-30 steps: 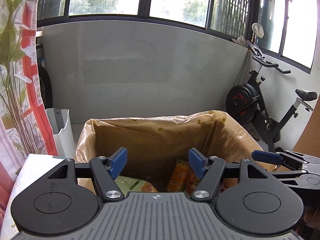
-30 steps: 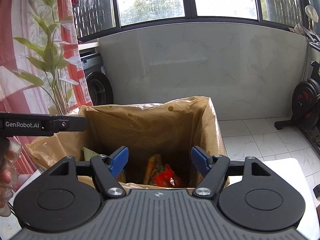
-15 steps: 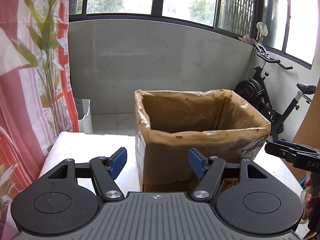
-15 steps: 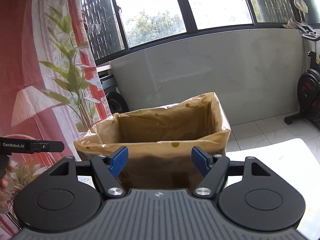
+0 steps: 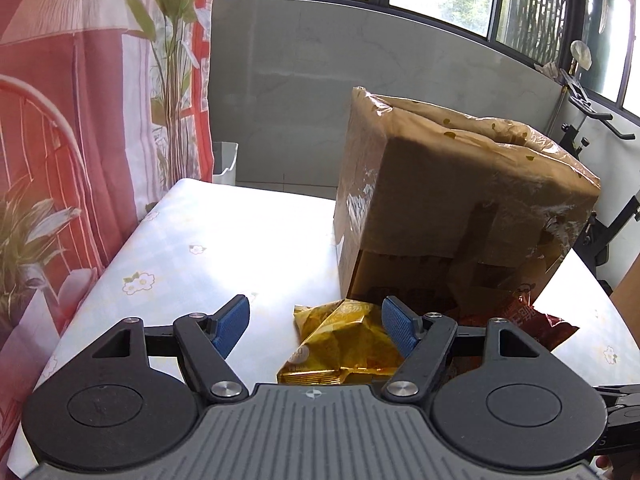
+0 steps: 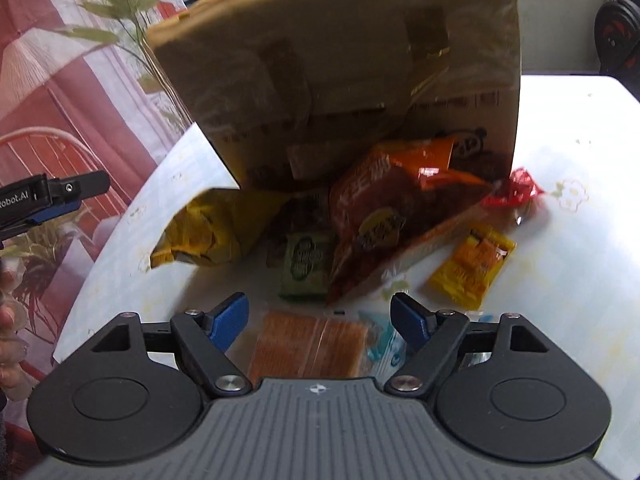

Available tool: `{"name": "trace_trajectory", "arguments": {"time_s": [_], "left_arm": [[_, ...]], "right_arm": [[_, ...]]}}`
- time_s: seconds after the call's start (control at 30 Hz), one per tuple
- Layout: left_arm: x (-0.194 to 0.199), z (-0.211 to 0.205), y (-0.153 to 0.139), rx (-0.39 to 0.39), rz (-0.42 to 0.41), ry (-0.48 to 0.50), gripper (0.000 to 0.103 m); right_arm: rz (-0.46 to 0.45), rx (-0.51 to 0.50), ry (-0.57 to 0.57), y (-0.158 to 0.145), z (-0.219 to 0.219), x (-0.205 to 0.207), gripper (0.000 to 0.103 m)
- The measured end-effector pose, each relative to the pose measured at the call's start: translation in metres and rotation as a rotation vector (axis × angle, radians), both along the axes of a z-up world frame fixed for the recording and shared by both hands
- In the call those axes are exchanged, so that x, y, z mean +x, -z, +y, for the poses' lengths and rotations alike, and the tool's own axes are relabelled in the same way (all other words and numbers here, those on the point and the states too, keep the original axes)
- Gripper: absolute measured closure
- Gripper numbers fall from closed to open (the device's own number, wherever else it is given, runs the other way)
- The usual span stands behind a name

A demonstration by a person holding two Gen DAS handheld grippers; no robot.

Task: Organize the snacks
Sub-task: 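Grasp the wrapped bread loaf with the right tool while the left tool grasps the yellow chip bag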

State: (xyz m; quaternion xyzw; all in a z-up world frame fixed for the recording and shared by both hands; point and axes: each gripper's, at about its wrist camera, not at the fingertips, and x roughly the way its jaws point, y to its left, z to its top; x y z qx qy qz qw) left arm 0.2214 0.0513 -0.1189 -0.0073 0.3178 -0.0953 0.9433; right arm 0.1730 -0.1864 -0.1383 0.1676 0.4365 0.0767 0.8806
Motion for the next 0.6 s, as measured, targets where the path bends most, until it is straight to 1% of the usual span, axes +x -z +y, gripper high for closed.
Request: {"name": "trace_trajectory", "arguments": {"time_s": [0.07, 0.13, 0.23, 0.33, 0.4, 0.53, 0.6], "left_arm": [[-0.005, 0.002, 0.004, 0.011, -0.006, 0.001, 0.027], [-0.01, 0.003, 0.009, 0.016, -0.012, 0.001, 0.026], [-0.012, 0.005, 0.014, 0.001, -0.007, -0.002, 0.025], [-0.016, 0.008, 0.02, -0.017, -0.008, -0.019, 0.025], [-0.019, 0.008, 0.024, -0.023, -0.009, -0.031, 0.025], [-0.024, 0.008, 0.032, -0.031, 0.007, -0.044, 0.025], [-0.022, 0.008, 0.036, -0.031, 0.024, -0.048, 0.025]], "right_arm": [[0.029, -0.038, -0.011, 0.006, 0.01, -0.004, 0.022], [0.047, -0.078, -0.021, 0.009, 0.017, -0.007, 0.019], [0.081, -0.11, -0.032, 0.013, 0.028, -0.01, 0.019], [0.089, -0.144, -0.057, 0.014, 0.037, -0.009, 0.019], [0.097, -0.181, -0.076, 0.018, 0.045, -0.007, 0.016], [0.126, -0.233, -0.102, 0.028, 0.056, 0.0, 0.014], [0.107, -0.246, -0.116, 0.03, 0.058, 0.0, 0.014]]}}
